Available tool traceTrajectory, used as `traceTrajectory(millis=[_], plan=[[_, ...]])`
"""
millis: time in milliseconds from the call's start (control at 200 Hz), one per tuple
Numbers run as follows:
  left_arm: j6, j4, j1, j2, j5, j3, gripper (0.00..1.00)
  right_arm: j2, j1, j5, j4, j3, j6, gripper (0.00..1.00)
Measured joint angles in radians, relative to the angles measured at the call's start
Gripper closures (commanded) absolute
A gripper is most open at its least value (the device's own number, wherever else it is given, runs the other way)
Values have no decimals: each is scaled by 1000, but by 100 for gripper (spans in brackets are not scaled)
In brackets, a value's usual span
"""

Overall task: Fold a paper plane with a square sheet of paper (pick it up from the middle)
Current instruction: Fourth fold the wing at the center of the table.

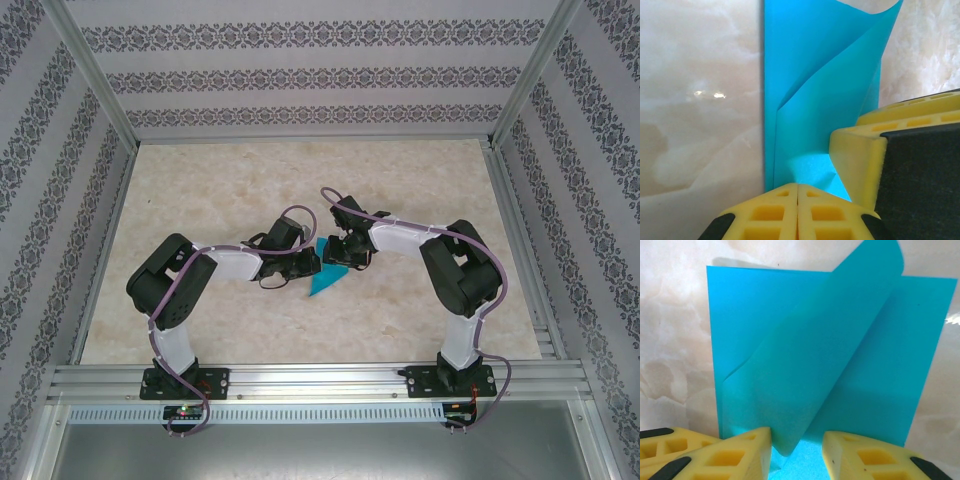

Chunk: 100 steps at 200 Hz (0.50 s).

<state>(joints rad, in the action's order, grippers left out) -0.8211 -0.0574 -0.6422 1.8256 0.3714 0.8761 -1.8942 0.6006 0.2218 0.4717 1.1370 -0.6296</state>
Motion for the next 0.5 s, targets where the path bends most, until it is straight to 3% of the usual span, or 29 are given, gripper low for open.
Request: traceTrajectory(millis=[345, 500], plan=[[0, 17, 0, 1, -12, 0, 95, 113, -33, 63, -100, -89, -17, 64], [0, 17, 0, 2, -12, 0, 96, 149, -55, 124, -171, -122, -18, 82]])
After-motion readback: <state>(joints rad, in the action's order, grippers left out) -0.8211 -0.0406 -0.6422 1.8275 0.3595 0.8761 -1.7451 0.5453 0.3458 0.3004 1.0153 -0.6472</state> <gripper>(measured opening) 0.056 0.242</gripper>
